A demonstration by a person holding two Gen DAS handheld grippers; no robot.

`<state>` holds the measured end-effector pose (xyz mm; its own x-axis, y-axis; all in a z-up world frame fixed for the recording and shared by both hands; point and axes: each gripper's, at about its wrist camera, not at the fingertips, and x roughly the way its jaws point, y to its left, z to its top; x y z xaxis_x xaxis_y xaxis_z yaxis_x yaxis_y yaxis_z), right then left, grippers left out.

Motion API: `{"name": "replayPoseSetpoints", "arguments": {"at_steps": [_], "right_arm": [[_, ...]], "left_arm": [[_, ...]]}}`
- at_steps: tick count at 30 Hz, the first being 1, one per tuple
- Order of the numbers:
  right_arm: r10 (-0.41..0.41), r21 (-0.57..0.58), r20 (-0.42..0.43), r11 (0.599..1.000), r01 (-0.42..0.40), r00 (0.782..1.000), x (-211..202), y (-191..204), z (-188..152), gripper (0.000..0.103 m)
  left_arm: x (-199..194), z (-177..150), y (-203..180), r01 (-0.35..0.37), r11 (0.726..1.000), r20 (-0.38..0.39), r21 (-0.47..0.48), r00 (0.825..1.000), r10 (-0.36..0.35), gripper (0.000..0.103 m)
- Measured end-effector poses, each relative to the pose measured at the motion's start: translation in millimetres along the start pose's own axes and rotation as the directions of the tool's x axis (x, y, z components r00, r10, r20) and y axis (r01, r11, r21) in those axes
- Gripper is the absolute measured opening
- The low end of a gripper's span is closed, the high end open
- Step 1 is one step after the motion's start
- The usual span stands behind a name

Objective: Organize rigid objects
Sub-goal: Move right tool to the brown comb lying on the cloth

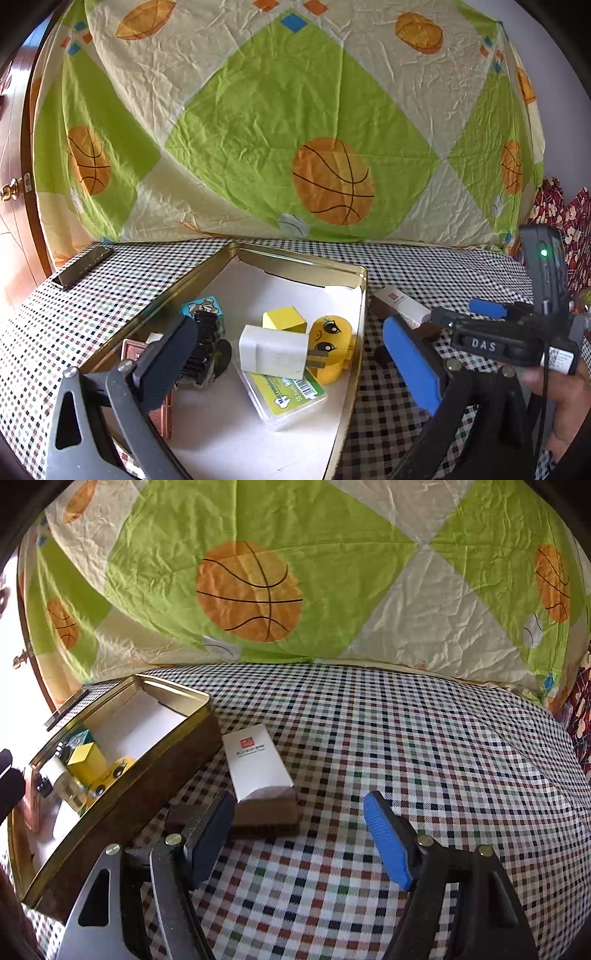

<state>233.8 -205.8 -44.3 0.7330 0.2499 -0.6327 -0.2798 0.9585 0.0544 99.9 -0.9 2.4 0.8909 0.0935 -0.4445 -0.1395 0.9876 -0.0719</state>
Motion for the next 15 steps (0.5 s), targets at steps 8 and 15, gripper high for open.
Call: {"name": "replayPoseSetpoints", "arguments": {"at_steps": [8, 15], "right_arm": [[0.066, 0.018, -0.104, 0.998, -0.064, 0.992, 6.0, -8.1, -12.4, 0.074], [0.084, -0.13, -0.086, 0.987, -0.094, 0.993, -19.3, 18.5, -26.4, 0.074]], "left_arm": [[0.5, -1.3, 5.4, 0.019, 1.0, -0.006, -0.02, 1.0, -0.019, 0.103], [-0.6, -2.0, 1.6, 0.019, 1.0, -0.003, -0.012, 1.0, -0.019, 0.103]]}}
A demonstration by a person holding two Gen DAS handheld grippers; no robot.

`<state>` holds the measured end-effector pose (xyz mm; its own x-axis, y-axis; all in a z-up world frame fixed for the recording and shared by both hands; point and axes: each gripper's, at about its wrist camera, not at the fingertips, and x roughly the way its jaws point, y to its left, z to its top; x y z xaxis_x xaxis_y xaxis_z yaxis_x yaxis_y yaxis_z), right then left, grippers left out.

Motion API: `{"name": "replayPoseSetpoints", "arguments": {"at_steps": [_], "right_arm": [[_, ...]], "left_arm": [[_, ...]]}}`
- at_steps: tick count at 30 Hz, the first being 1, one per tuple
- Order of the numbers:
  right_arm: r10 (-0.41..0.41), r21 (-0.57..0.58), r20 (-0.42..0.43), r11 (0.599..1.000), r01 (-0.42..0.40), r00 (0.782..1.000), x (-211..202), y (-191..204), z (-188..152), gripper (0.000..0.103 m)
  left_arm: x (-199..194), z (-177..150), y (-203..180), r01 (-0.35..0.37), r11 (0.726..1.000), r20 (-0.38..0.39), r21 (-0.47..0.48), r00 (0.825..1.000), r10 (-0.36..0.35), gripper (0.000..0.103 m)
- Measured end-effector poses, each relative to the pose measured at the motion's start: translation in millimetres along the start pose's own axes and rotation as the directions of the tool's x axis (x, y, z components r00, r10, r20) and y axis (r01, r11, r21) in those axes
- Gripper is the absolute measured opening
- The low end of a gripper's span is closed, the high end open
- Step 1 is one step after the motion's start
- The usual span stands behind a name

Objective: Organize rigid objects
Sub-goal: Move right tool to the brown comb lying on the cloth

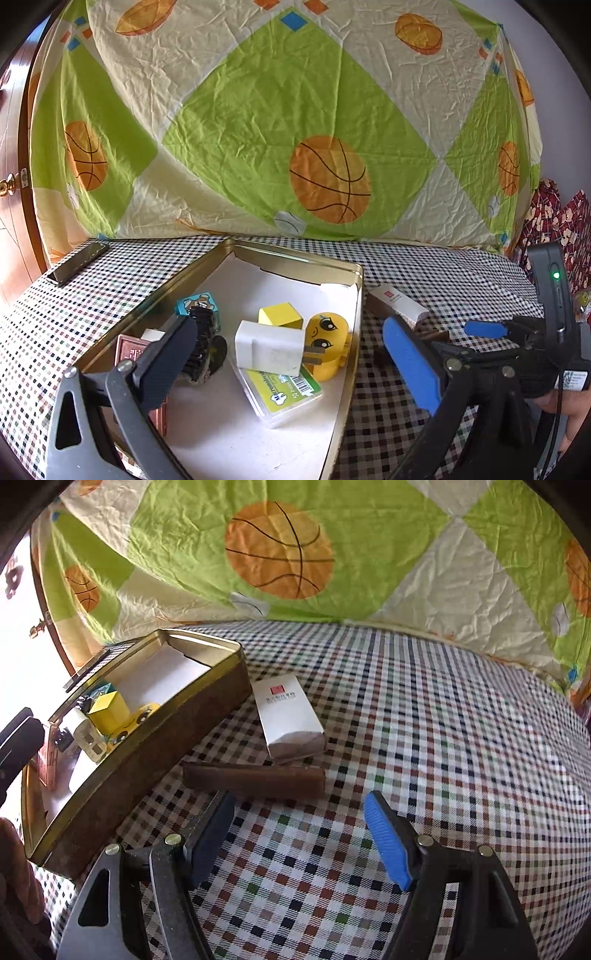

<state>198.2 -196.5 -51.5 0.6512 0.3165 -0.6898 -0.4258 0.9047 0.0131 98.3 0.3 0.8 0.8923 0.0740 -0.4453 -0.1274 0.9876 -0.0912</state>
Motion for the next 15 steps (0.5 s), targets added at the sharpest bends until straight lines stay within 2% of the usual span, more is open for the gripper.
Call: {"name": "replayPoseSetpoints", "arguments": {"at_steps": [10, 15], "right_arm": [[0.06, -0.007, 0.013, 0.998, -0.06, 0.998, 3.5, 6.7, 13.5, 0.077], [0.086, -0.104, 0.01, 0.991, -0.084, 0.996, 8.2, 12.5, 21.9, 0.083]], "left_arm": [[-4.5, 1.0, 1.8, 0.007, 1.0, 0.008, -0.003, 1.0, -0.007, 0.103], [-4.0, -2.6, 3.6, 0.006, 1.0, -0.001, -0.009, 1.0, -0.006, 0.103]]}}
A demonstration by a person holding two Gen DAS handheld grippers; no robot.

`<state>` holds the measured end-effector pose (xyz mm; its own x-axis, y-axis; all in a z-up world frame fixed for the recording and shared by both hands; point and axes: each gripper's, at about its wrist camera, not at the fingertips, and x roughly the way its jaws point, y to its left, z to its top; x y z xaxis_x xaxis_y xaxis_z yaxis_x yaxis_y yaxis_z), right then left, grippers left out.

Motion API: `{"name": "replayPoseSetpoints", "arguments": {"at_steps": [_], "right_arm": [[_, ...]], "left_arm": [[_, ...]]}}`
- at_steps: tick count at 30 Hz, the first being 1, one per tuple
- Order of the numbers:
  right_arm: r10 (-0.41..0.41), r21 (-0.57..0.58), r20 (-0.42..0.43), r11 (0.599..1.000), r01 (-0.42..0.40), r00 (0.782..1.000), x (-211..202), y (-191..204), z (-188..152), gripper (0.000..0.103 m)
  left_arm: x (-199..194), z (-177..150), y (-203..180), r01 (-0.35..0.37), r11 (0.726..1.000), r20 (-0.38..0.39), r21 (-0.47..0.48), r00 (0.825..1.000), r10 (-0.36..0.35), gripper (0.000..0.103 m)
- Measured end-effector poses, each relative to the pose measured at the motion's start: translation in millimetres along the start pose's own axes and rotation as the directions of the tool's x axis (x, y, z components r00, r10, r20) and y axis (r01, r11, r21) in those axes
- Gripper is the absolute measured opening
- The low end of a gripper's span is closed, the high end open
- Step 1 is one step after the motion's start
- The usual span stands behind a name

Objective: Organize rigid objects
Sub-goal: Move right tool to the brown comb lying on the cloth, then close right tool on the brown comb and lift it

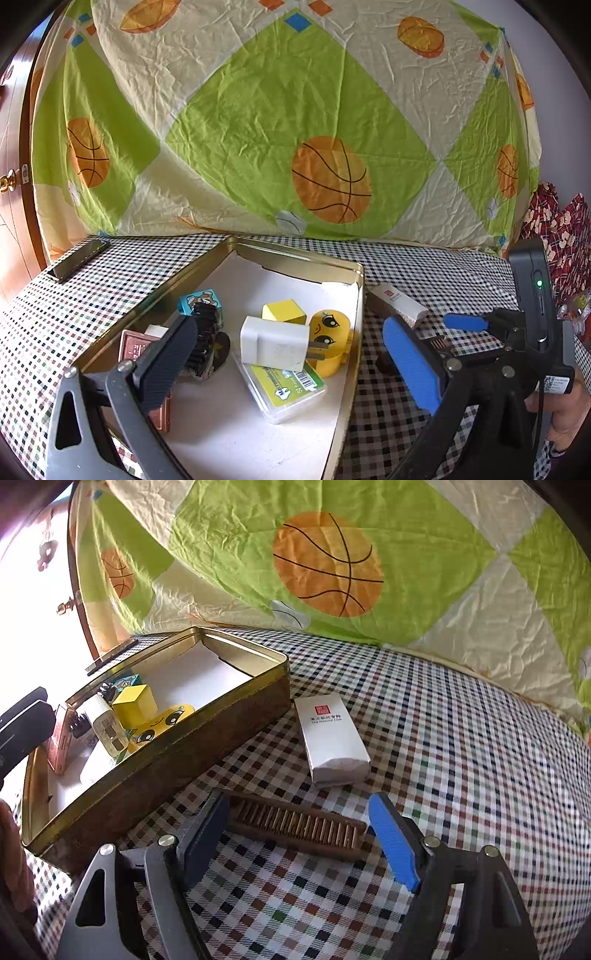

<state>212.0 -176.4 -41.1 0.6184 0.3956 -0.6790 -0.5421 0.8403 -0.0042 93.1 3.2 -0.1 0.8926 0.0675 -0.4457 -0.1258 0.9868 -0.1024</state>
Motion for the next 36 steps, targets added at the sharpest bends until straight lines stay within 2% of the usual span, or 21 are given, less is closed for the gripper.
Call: {"name": "replayPoseSetpoints", "arguments": {"at_steps": [2, 4, 7, 8, 11, 12, 14, 15, 19, 21, 24, 25, 26, 27, 28, 30, 32, 36], "right_arm": [[0.062, 0.027, -0.054, 0.998, -0.061, 0.997, 12.3, -5.8, 1.2, 0.084], [0.114, 0.042, -0.072, 0.993, -0.112, 0.991, 15.5, -9.0, 0.3, 0.085], [0.118, -0.008, -0.121, 0.993, -0.12, 0.986, 15.5, -2.1, -7.3, 0.085], [0.097, -0.048, -0.131, 0.993, -0.104, 0.987, 15.0, 3.2, -10.6, 0.086], [0.082, -0.097, -0.136, 0.991, -0.096, 0.987, 11.8, 13.5, -13.8, 0.085], [0.08, -0.084, -0.131, 0.992, -0.091, 0.988, 11.8, 13.7, -12.5, 0.082], [0.064, -0.061, -0.118, 0.996, -0.072, 0.991, 11.0, 13.4, -9.1, 0.057], [0.064, -0.061, -0.116, 0.996, -0.072, 0.991, 11.4, 14.2, -8.2, 0.048], [0.043, -0.098, -0.117, 0.994, -0.055, 0.992, 16.4, 18.2, -2.8, 0.048], [0.045, -0.127, -0.122, 0.99, -0.06, 0.991, 18.8, 21.8, -0.8, 0.061], [0.094, -0.104, -0.133, 0.989, -0.108, 0.987, 26.2, 20.9, 3.7, 0.062], [0.095, -0.096, -0.126, 0.99, -0.107, 0.988, 27.4, 21.0, 4.3, 0.061], [0.095, -0.101, -0.118, 0.989, -0.107, 0.988, 26.4, 21.9, 4.4, 0.051], [0.099, -0.1, -0.113, 0.989, -0.11, 0.989, 24.4, 22.3, 4.1, 0.03], [0.076, -0.097, -0.105, 0.992, -0.086, 0.992, 21.7, 22.2, 3.1, 0.027], [0.034, -0.074, -0.071, 0.996, -0.039, 0.997, 13.6, 17.7, 0.6, 0.027], [0.047, -0.022, -0.016, 0.999, -0.047, 0.999, -0.7, 7.4, 0.3, 0.027], [-0.033, 0.069, 0.053, 0.997, 0.029, 0.998, -19.5, -19.4, 0.6, 0.027]], "left_arm": [[-0.4, -1.2, -1.4, 0.004, 1.0, -0.004, 0.004, 1.0, -0.004, 0.103], [-2.0, -1.6, -2.8, 0.004, 1.0, 0.0, 0.011, 1.0, -0.004, 0.103], [-3.3, -1.6, -2.6, 0.003, 1.0, 0.003, 0.014, 1.0, -0.003, 0.103], [-3.3, -1.4, -2.1, 0.003, 1.0, 0.003, 0.011, 1.0, -0.003, 0.103], [-2.6, -1.1, -3.3, 0.006, 1.0, 0.0, 0.005, 1.0, -0.006, 0.103], [-1.9, -0.8, -5.1, 0.008, 1.0, -0.003, 0.008, 1.0, -0.008, 0.103], [-1.5, 0.1, -10.1, 0.014, 1.0, -0.004, 0.023, 1.0, -0.014, 0.103], [-2.1, 0.6, -12.9, 0.015, 0.999, -0.001, 0.033, 1.0, -0.015, 0.103], [-1.1, 4.2, -21.3, 0.017, 0.998, 0.0, 0.059, 1.0, -0.017, 0.103], [1.8, 6.4, -23.0, 0.016, 0.998, -0.008, 0.06, 1.0, -0.015, 0.103], [5.6, 8.5, -27.5, 0.009, 0.998, -0.014, 0.068, 1.0, -0.008, 0.103], [7.4, 9.0, -30.1, 0.011, 0.997, -0.02, 0.073, 1.0, -0.009, 0.103], [8.7, 9.3, -32.7, 0.014, 0.997, -0.023, 0.079, 1.0, -0.012, 0.103], [9.5, 9.2, -35.8, 0.013, 0.996, -0.025, 0.088, 1.0, -0.011, 0.103], [10.8, 9.6, -39.5, 0.008, 0.995, -0.025, 0.1, 1.0, -0.005, 0.103], [13.4, 10.7, -46.6, 0.0, 0.993, -0.028, 0.116, 1.0, 0.003, 0.103], [15.4, 12.2, -54.0, 0.003, 0.993, -0.029, 0.12, 1.0, 0.001, 0.103], [22.9, 16.3, -75.1, 0.008, 0.99, -0.039, 0.138, 0.999, -0.003, 0.103]]}}
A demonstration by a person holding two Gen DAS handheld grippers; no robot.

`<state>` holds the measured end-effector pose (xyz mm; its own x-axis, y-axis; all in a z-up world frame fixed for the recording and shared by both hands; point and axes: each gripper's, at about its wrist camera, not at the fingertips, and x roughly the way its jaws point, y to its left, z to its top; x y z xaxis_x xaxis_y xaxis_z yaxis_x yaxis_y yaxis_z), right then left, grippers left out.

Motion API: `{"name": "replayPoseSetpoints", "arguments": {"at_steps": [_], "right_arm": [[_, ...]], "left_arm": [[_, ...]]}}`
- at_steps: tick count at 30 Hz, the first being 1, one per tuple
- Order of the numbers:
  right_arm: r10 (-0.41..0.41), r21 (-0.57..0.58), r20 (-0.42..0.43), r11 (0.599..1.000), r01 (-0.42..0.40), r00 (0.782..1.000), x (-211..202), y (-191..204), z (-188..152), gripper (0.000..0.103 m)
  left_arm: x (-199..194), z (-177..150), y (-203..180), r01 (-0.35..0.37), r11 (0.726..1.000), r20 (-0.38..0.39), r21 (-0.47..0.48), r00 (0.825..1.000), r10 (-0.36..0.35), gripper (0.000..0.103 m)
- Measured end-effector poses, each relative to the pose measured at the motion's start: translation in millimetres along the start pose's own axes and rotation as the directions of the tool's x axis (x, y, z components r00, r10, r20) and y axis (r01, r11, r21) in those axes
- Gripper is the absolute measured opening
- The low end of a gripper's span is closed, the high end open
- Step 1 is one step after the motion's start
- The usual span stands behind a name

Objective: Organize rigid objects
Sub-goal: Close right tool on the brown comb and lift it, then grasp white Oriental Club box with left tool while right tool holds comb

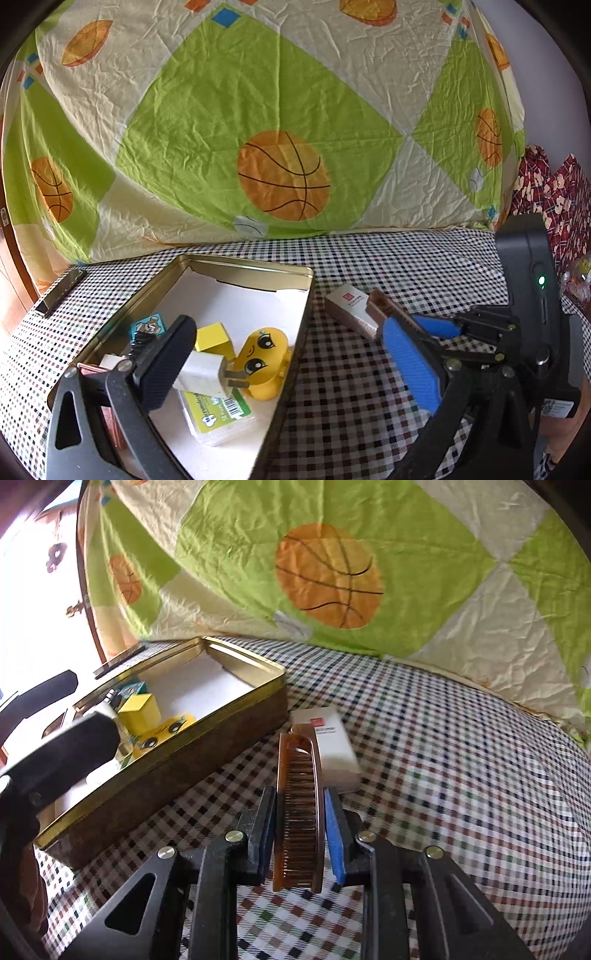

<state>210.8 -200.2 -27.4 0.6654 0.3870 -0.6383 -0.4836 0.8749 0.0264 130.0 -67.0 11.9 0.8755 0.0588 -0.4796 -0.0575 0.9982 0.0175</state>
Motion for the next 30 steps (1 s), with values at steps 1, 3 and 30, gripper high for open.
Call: {"name": "replayPoseSetpoints", "arguments": {"at_steps": [1, 3, 30], "right_arm": [[-0.025, 0.031, 0.005, 0.999, 0.025, 1.0, -1.4, -9.4, -0.1, 0.027], [-0.151, 0.056, 0.016, 0.987, 0.15, 0.988, -3.7, -24.7, -0.9, 0.027], [-0.304, 0.289, -0.058, 0.907, 0.307, 0.951, -2.2, -115.5, -8.3, 0.027]], "left_arm": [[2.5, 1.7, -5.6, 0.005, 1.0, -0.003, 0.005, 1.0, -0.005, 0.103], [8.9, 5.4, -17.1, 0.01, 1.0, -0.014, 0.012, 1.0, -0.009, 0.103], [141.7, 10.7, -90.9, 0.037, 0.999, -0.321, -0.025, 0.946, -0.043, 0.086]]}}
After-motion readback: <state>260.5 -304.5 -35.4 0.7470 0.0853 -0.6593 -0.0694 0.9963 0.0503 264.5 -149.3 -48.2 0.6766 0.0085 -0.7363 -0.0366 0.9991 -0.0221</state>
